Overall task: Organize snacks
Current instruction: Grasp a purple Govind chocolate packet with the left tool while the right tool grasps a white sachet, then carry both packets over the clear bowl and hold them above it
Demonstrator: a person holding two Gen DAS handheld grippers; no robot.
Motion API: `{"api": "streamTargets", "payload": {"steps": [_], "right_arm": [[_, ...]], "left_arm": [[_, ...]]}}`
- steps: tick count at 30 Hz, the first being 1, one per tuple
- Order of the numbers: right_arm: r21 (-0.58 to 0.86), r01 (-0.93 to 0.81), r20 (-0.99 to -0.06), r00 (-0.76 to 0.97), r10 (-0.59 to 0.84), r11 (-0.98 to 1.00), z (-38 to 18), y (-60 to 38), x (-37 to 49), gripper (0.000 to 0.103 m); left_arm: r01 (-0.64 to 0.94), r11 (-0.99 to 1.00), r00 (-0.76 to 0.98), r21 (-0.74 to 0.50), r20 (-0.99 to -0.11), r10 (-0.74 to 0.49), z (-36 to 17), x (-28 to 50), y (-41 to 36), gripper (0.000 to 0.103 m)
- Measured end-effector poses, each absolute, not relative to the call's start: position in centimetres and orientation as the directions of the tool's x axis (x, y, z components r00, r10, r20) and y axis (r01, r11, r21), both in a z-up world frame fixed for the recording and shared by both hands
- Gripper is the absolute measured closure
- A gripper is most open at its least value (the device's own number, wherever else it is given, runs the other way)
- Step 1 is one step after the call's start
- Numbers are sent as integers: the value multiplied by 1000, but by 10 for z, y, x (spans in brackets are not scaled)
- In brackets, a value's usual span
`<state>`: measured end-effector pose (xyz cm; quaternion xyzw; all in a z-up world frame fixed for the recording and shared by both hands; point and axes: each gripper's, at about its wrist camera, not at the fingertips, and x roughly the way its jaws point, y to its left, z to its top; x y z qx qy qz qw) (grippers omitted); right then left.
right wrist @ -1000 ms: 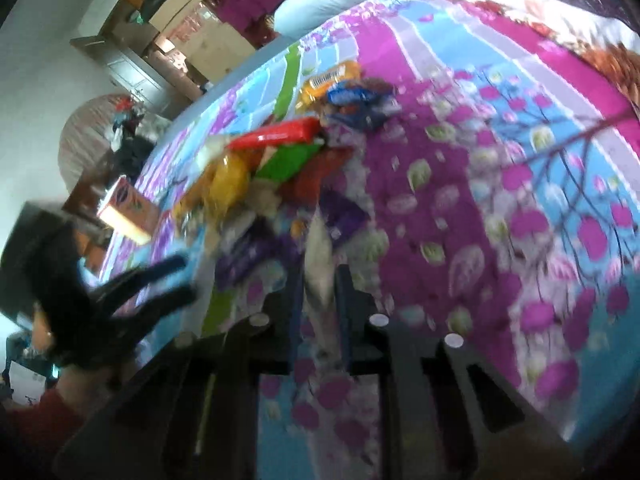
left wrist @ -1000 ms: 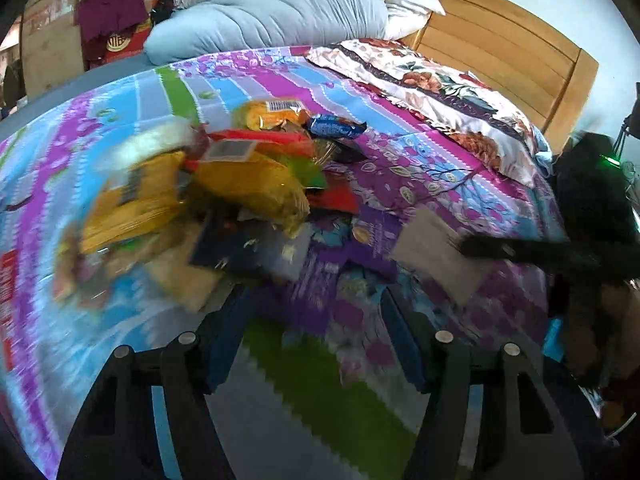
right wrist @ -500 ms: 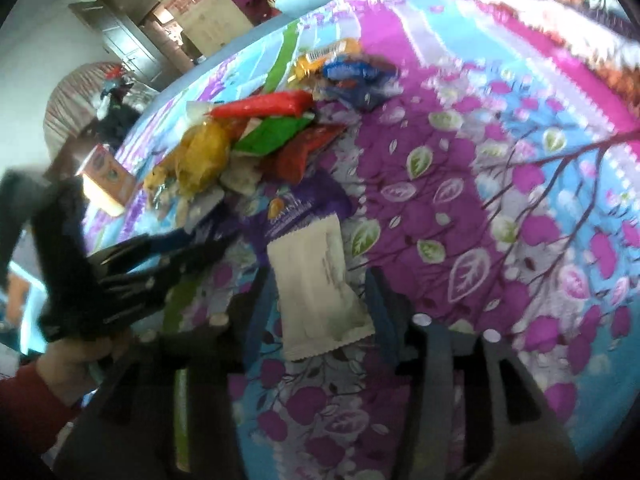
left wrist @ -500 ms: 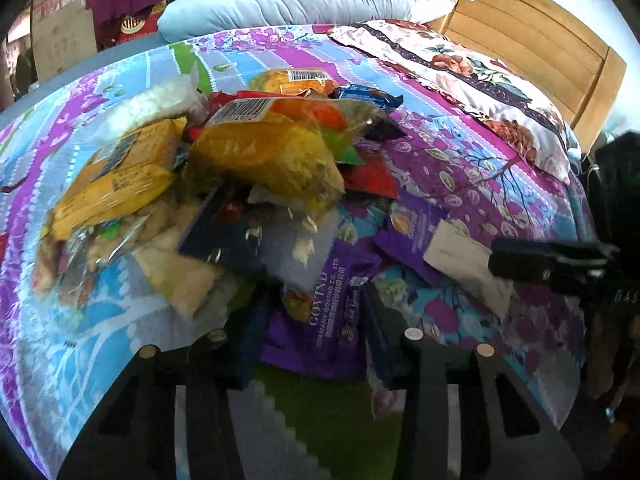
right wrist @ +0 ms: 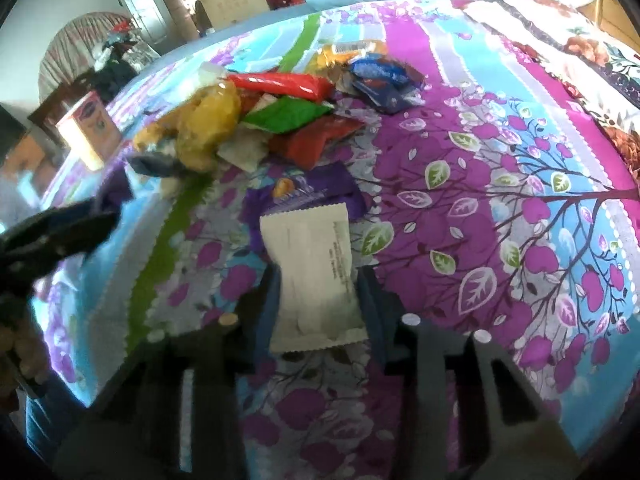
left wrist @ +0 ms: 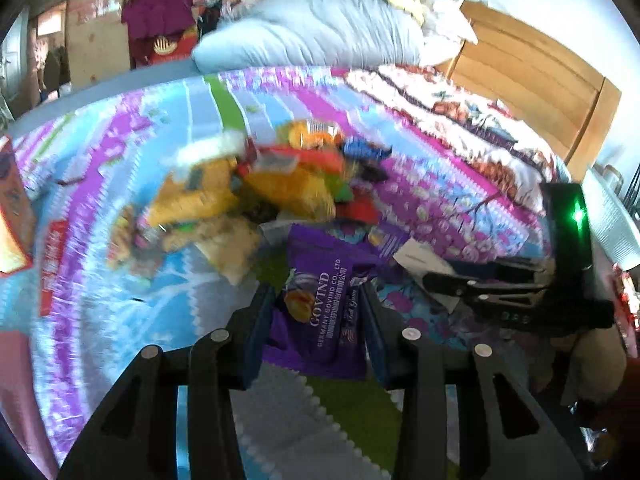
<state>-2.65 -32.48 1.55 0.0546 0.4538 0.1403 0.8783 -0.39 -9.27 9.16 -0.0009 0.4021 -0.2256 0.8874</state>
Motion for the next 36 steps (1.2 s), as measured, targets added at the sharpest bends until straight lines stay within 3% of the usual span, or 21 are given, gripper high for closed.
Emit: {"api": "streamTargets", "payload": {"steps": [11,16,21,29,36], "right_arm": [[263,-307,-584,704,404,915,140,-282,-51,67],[265,-463,-479,698,532,846,206,-209,-46,67],[242,-629,-421,618,664,739,251,-106,-47,67],[235,-804,-443,411,797,546,275,61,-58,67],[276,-845,-520,271,810,459,252,149,-68,67]], "left_arm": [[277,952,753,-129,-587,-298,192,-52,-19,59],[109,989,842,-100,-519,-145,241,-79,60,59],[-141,987,865,-82,-495,83,271,-107,161,59],[-437,897,768,-66,-546,334,270,-146,297,59],[-528,847,701,-63,-595,393,243,-166,353,59]]}}
